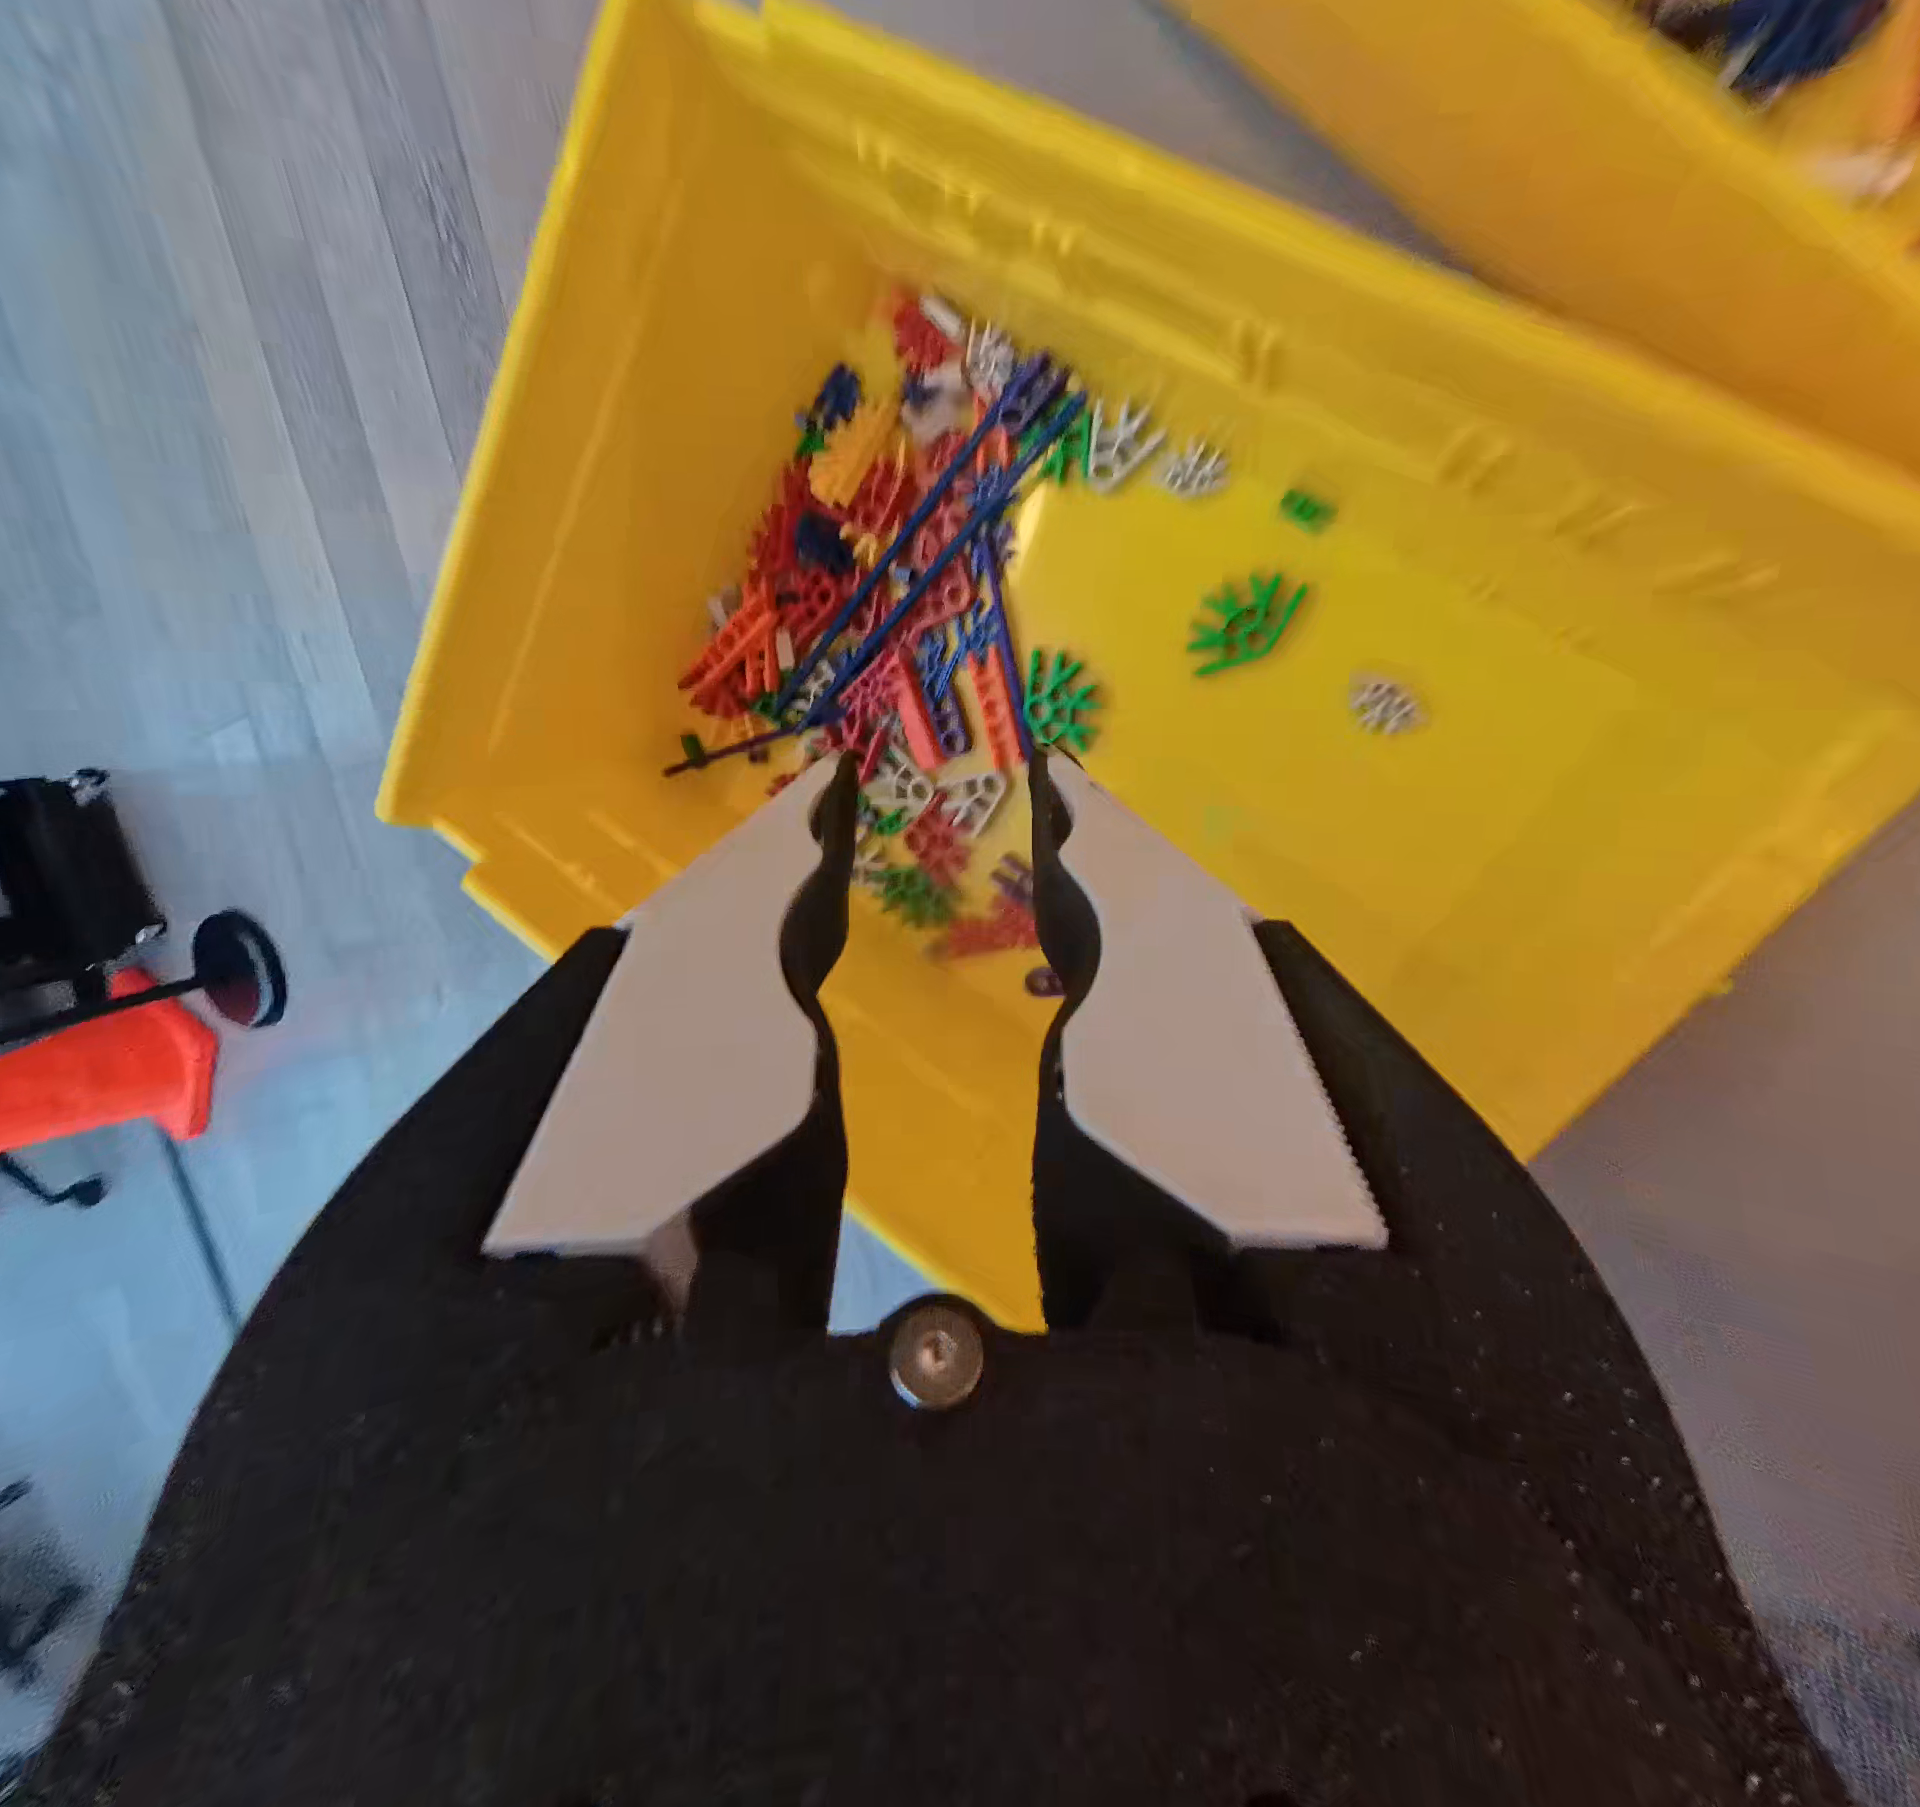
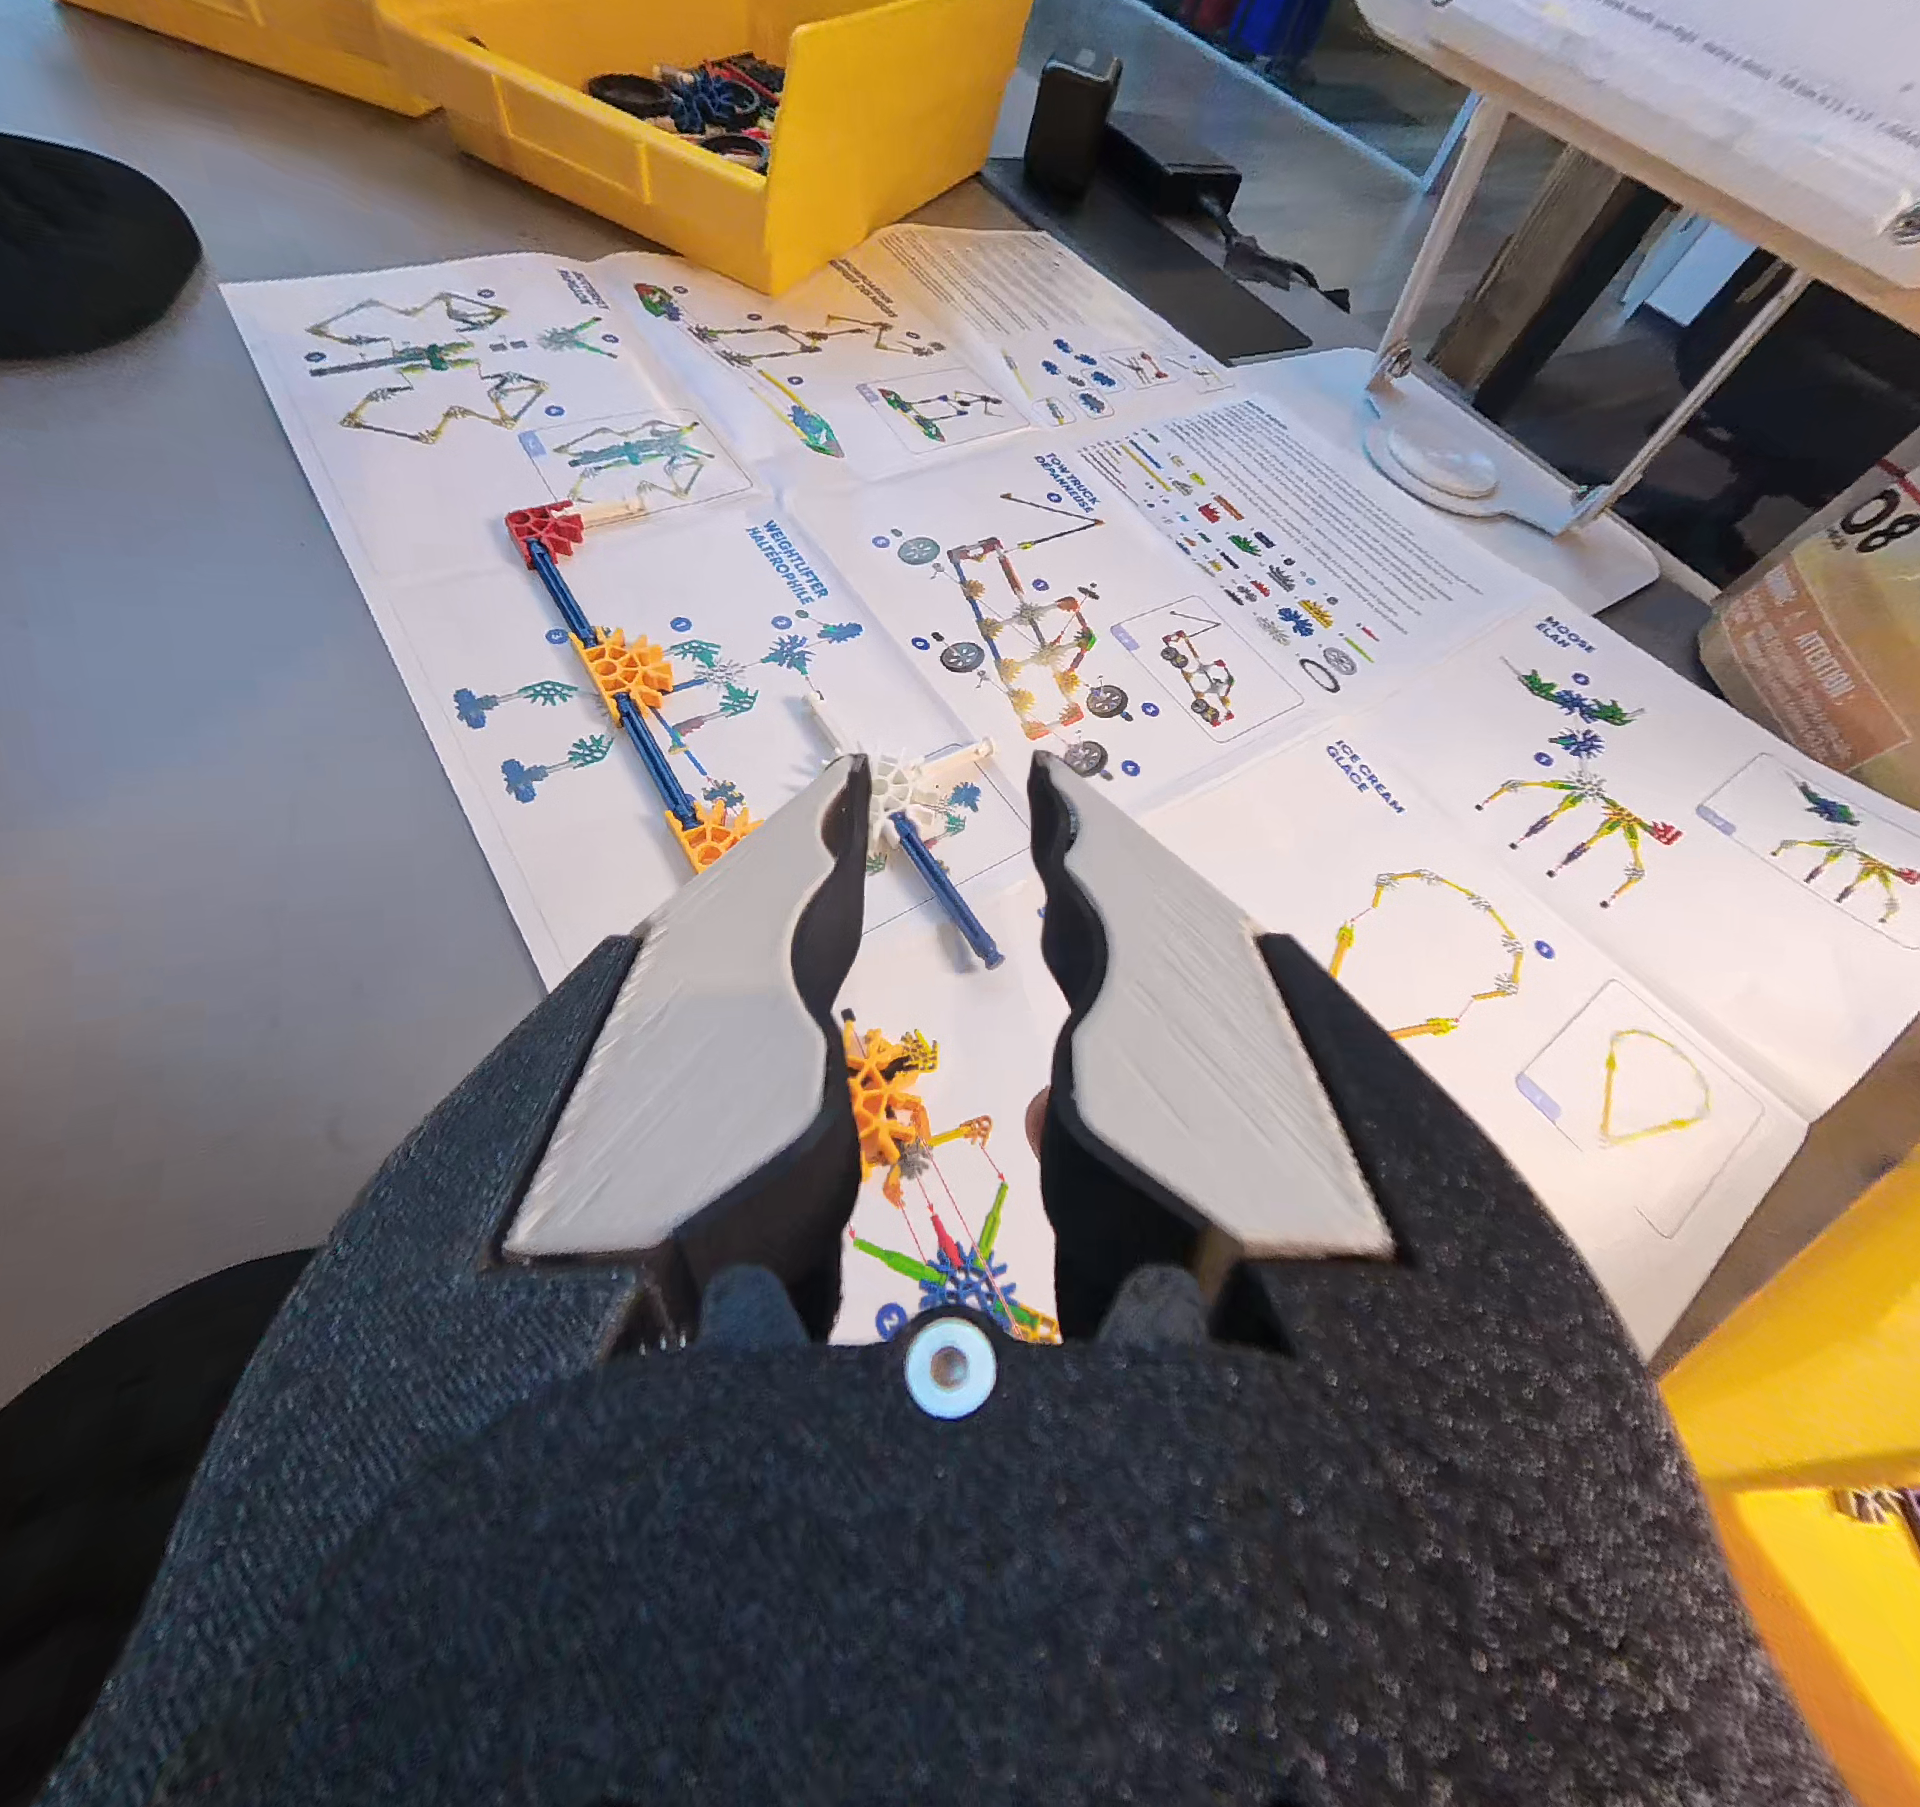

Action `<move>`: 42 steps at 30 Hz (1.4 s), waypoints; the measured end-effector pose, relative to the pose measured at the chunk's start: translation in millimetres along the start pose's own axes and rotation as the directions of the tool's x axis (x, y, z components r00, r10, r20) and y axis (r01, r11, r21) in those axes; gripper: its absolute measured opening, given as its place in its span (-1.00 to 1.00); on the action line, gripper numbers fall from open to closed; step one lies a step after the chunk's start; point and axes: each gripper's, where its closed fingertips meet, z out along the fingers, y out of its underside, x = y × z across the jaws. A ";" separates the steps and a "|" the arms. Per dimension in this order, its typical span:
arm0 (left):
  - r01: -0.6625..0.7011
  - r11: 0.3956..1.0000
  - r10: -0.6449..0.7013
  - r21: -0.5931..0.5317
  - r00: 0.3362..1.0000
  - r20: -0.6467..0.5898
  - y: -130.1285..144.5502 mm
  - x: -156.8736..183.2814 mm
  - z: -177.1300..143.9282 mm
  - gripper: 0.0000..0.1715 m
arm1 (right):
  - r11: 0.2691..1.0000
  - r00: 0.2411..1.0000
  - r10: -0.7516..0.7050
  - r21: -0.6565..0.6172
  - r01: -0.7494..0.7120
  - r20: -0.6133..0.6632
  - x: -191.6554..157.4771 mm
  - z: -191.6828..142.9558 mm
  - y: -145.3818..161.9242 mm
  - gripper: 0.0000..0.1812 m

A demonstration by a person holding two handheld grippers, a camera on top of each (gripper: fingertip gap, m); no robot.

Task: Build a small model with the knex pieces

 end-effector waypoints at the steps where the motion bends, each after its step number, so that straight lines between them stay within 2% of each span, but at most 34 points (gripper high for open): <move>1: -0.035 0.997 0.035 -0.075 0.999 0.006 10.6 -7.1 10.8 -0.63 | 1.000 1.000 -0.001 -0.006 0.001 0.004 -1.6 1.3 1.1 -0.67; 4: -0.094 0.969 0.082 -0.227 0.995 -0.061 30.7 -13.7 38.0 -0.63 | 1.000 1.000 0.002 -0.019 -0.002 0.016 -4.3 4.5 3.3 -0.67; 8: -0.185 0.891 0.118 -0.414 0.976 -0.182 61.5 -10.6 65.3 -0.65 | 1.000 1.000 0.008 -0.026 -0.008 0.018 -6.0 5.9 2.8 -0.67; 11: -0.239 0.843 0.146 -0.482 0.964 -0.221 72.8 -12.1 75.8 -0.63 | 0.999 1.000 0.024 -0.027 -0.024 0.014 -6.6 5.6 3.8 -0.67; 14: -0.261 0.825 0.142 -0.501 0.954 -0.263 76.6 -9.9 82.0 -0.62 | 0.999 0.999 0.045 -0.030 -0.044 0.014 -7.3 7.0 7.4 -0.68; 19: -0.260 0.819 0.102 -0.511 0.943 -0.317 79.7 -2.4 86.1 -0.69 | 0.998 0.998 0.054 -0.043 -0.053 0.018 -8.1 11.9 10.4 -0.68; 20: -0.256 0.820 0.086 -0.512 0.939 -0.332 79.9 0.8 85.2 -0.75 | 0.998 0.998 0.054 -0.044 -0.053 0.019 -8.2 12.7 10.5 -0.68; 29: -0.279 0.829 0.127 -0.484 0.938 -0.323 77.1 -0.7 86.0 -0.65 | 0.997 0.998 0.061 -0.050 -0.060 0.029 -8.8 14.9 14.2 -0.68; 31: -0.294 0.833 0.137 -0.469 0.930 -0.340 76.5 3.5 84.9 -0.75 | 0.997 0.998 0.061 -0.047 -0.060 0.027 -8.5 14.2 14.1 -0.68; 35: -0.273 0.856 0.110 -0.439 0.926 -0.362 73.4 9.8 82.1 -0.75 | 0.997 0.998 0.060 -0.041 -0.059 0.023 -8.1 12.0 13.8 -0.68; 40: -0.256 0.893 0.127 -0.371 0.933 -0.337 66.5 1.7 57.8 -0.75 | 0.998 0.998 0.056 -0.022 -0.055 0.010 -5.3 6.7 10.2 -0.69; 42: -0.237 0.932 0.137 -0.276 0.932 -0.337 50.5 3.2 34.7 -0.75 | 0.998 0.998 0.056 -0.006 -0.056 0.003 -3.9 5.3 7.5 -0.69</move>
